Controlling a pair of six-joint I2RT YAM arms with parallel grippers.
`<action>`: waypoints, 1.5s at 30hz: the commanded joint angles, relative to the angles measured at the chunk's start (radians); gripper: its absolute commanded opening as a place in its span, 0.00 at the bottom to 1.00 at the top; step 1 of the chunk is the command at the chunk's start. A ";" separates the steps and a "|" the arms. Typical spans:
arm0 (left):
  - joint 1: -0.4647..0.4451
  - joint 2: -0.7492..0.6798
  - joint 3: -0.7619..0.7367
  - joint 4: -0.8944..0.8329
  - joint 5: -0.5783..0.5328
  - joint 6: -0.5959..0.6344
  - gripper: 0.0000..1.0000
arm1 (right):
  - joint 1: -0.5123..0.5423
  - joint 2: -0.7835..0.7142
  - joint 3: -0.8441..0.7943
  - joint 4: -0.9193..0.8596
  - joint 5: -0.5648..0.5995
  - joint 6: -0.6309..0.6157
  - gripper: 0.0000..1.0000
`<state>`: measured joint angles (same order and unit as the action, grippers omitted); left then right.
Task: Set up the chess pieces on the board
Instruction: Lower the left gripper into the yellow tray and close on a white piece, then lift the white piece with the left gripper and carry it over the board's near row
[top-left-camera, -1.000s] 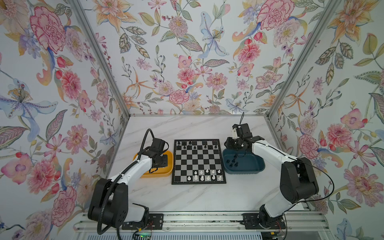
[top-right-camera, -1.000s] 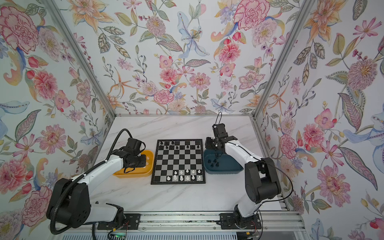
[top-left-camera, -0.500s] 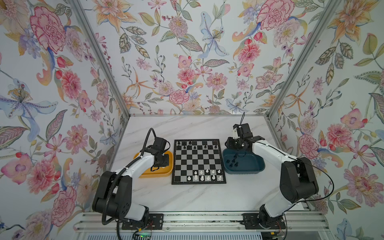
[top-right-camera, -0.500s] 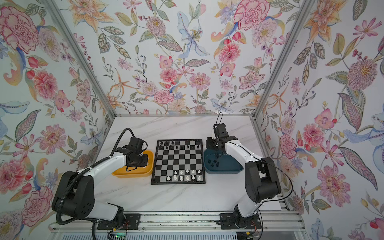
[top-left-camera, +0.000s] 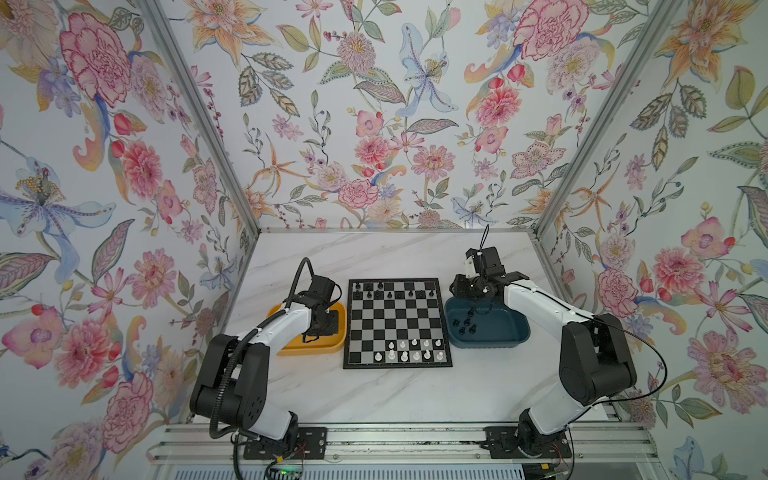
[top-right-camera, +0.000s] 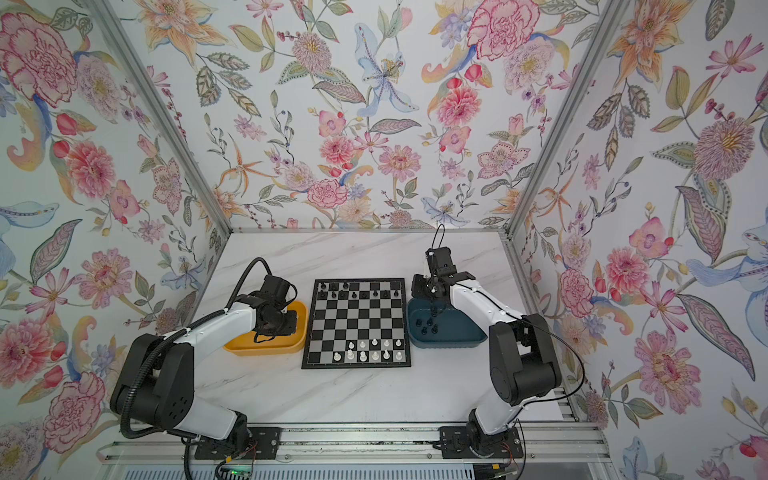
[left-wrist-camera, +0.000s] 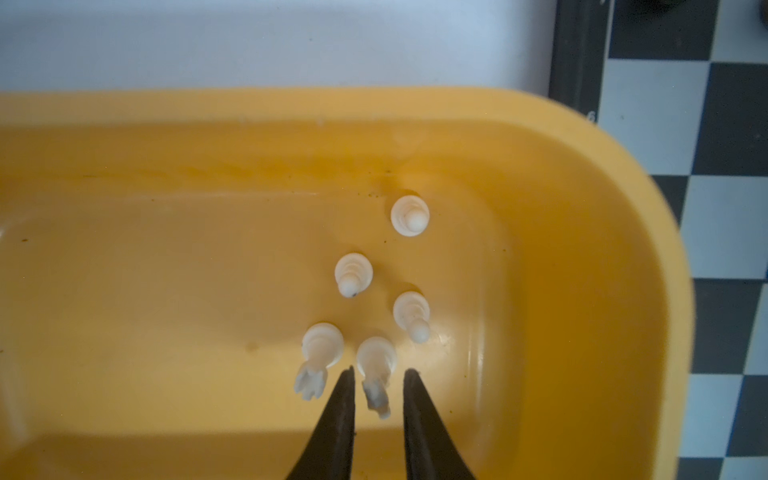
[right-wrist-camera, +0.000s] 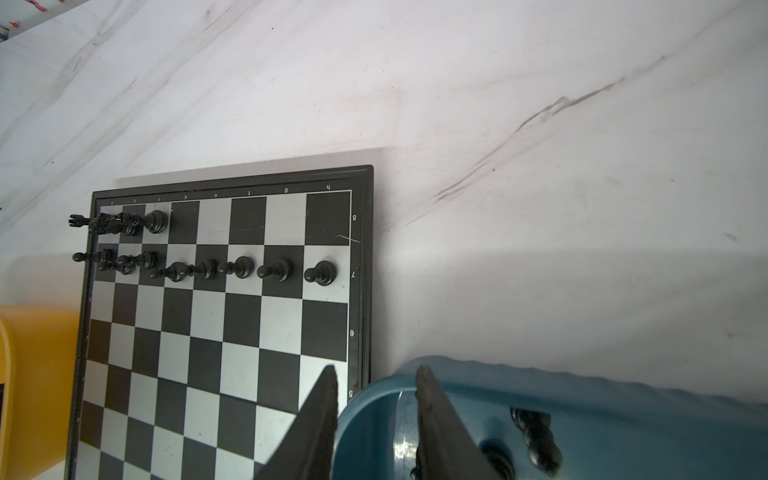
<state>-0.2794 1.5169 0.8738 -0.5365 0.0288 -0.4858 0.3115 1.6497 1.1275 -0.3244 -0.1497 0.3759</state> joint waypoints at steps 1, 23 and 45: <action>0.014 0.016 0.013 0.003 -0.010 0.020 0.24 | -0.007 0.022 0.005 -0.007 0.001 0.014 0.34; 0.028 0.037 0.010 0.027 0.022 0.042 0.16 | -0.009 0.018 -0.006 -0.007 0.006 0.021 0.34; 0.023 -0.012 0.044 -0.018 0.023 0.047 0.00 | -0.009 -0.011 -0.026 -0.002 0.013 0.021 0.34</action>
<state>-0.2619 1.5383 0.8822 -0.5209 0.0490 -0.4522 0.3069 1.6554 1.1210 -0.3241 -0.1490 0.3832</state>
